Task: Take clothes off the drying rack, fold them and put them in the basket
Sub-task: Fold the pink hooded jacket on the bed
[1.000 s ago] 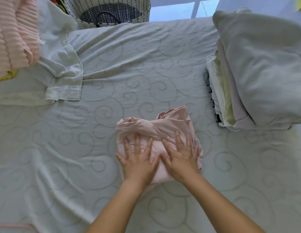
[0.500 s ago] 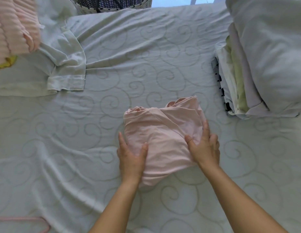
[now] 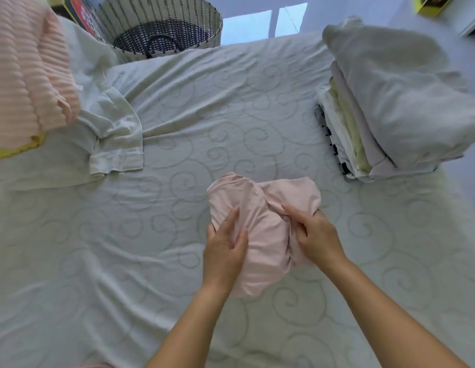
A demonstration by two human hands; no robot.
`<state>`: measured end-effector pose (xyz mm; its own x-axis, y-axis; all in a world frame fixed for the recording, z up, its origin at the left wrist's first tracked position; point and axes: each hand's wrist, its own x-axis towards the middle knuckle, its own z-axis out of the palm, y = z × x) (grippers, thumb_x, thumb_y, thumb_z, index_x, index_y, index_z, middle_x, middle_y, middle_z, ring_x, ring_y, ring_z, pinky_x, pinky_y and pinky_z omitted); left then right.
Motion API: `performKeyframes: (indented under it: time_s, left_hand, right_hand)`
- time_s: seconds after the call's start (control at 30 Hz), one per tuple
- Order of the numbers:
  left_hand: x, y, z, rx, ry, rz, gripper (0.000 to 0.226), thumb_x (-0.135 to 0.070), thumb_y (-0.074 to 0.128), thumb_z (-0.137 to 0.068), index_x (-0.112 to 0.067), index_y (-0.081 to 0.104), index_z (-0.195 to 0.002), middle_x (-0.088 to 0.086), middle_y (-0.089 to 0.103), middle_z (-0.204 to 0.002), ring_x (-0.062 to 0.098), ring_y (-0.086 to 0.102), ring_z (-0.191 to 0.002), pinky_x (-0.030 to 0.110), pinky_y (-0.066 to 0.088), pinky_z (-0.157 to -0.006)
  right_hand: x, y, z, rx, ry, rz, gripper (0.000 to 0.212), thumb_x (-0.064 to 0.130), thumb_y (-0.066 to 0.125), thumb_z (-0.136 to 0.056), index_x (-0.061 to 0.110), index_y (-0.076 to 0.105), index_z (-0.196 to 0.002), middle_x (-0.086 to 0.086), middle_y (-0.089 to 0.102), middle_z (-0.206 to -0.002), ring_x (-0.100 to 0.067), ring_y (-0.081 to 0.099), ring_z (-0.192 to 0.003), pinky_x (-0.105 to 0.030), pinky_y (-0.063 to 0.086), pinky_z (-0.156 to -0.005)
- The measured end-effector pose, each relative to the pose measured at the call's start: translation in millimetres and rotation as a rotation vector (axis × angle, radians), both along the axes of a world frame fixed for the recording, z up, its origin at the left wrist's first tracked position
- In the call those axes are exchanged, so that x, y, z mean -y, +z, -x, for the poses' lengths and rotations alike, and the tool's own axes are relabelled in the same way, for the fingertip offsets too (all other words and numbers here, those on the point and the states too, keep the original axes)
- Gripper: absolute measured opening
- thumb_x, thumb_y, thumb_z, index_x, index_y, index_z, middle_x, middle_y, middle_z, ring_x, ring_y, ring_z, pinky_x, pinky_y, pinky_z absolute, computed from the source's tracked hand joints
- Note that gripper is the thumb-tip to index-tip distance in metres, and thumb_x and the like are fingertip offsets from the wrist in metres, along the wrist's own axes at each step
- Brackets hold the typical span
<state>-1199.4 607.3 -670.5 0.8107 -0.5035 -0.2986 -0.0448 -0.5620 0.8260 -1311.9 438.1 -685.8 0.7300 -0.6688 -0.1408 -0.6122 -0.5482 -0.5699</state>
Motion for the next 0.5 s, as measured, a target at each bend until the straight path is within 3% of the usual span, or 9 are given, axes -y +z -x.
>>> performKeyframes:
  time_s: [0.1, 0.2, 0.23, 0.3, 0.37, 0.5]
  left_hand:
    - [-4.6, 27.3, -5.0, 0.031, -0.054, -0.051, 0.067, -0.032, 0.067, -0.087, -0.036, 0.033, -0.145, 0.001, 0.041, -0.137, 0.015, 0.044, -0.124, 0.014, 0.031, -0.087]
    - [6.7, 57.8, -7.7, 0.03, -0.095, -0.067, 0.085, -0.046, 0.067, -0.078, -0.027, 0.024, -0.149, 0.001, 0.036, -0.145, 0.014, 0.038, -0.128, 0.008, 0.024, -0.085]
    - [15.1, 69.5, -7.7, 0.027, -0.113, -0.058, 0.09, -0.048, 0.066, -0.074, -0.026, 0.023, -0.15, 0.001, 0.035, -0.147, 0.013, 0.037, -0.13, 0.009, 0.023, -0.087]
    - [35.6, 93.9, -6.6, 0.05, -0.14, -0.032, 0.099, -0.057, 0.064, -0.067, -0.024, 0.022, -0.15, 0.002, 0.033, -0.149, 0.015, 0.034, -0.133, 0.012, 0.024, -0.092]
    - [62.5, 119.7, -4.6, 0.1, -0.157, 0.003, 0.103, -0.062, 0.062, -0.064, -0.023, 0.021, -0.15, 0.004, 0.032, -0.149, 0.015, 0.033, -0.133, 0.013, 0.024, -0.093]
    - [138.2, 169.7, 1.5, 0.218, -0.163, 0.107, 0.093, -0.035, 0.075, -0.078, -0.022, 0.019, -0.151, 0.004, 0.029, -0.149, 0.012, 0.028, -0.133, 0.009, 0.02, -0.093]
  right_hand:
    - [-8.9, 29.7, 1.6, 0.024, 0.033, 0.014, 0.048, 0.032, 0.036, -0.086, 0.045, 0.053, -0.129, -0.021, 0.061, -0.085, -0.045, 0.059, -0.086, -0.044, 0.054, -0.069]
    - [-2.6, 61.8, -1.2, 0.024, 0.093, 0.09, 0.05, 0.03, 0.033, -0.087, 0.044, 0.038, -0.135, -0.032, 0.06, -0.114, -0.053, 0.047, -0.122, -0.053, 0.053, -0.083]
    - [3.9, 74.0, -1.8, 0.042, 0.103, 0.112, 0.05, 0.029, 0.034, -0.086, 0.041, 0.041, -0.134, -0.031, 0.059, -0.119, -0.05, 0.048, -0.123, -0.052, 0.054, -0.08]
    - [23.6, 101.3, -1.2, 0.096, 0.107, 0.151, 0.051, 0.024, 0.036, -0.083, 0.032, 0.051, -0.131, -0.026, 0.062, -0.116, -0.045, 0.064, -0.1, -0.045, 0.056, -0.067]
    - [52.0, 129.9, 1.4, 0.147, 0.107, 0.206, 0.055, 0.019, 0.038, -0.081, 0.025, 0.053, -0.134, -0.025, 0.062, -0.118, -0.043, 0.066, -0.084, -0.042, 0.055, -0.063]
    - [127.0, 183.8, 12.4, 0.26, 0.032, 0.334, 0.055, 0.022, 0.036, -0.086, 0.018, 0.048, -0.14, -0.022, 0.053, -0.136, -0.042, 0.065, -0.09, -0.042, 0.055, -0.071]
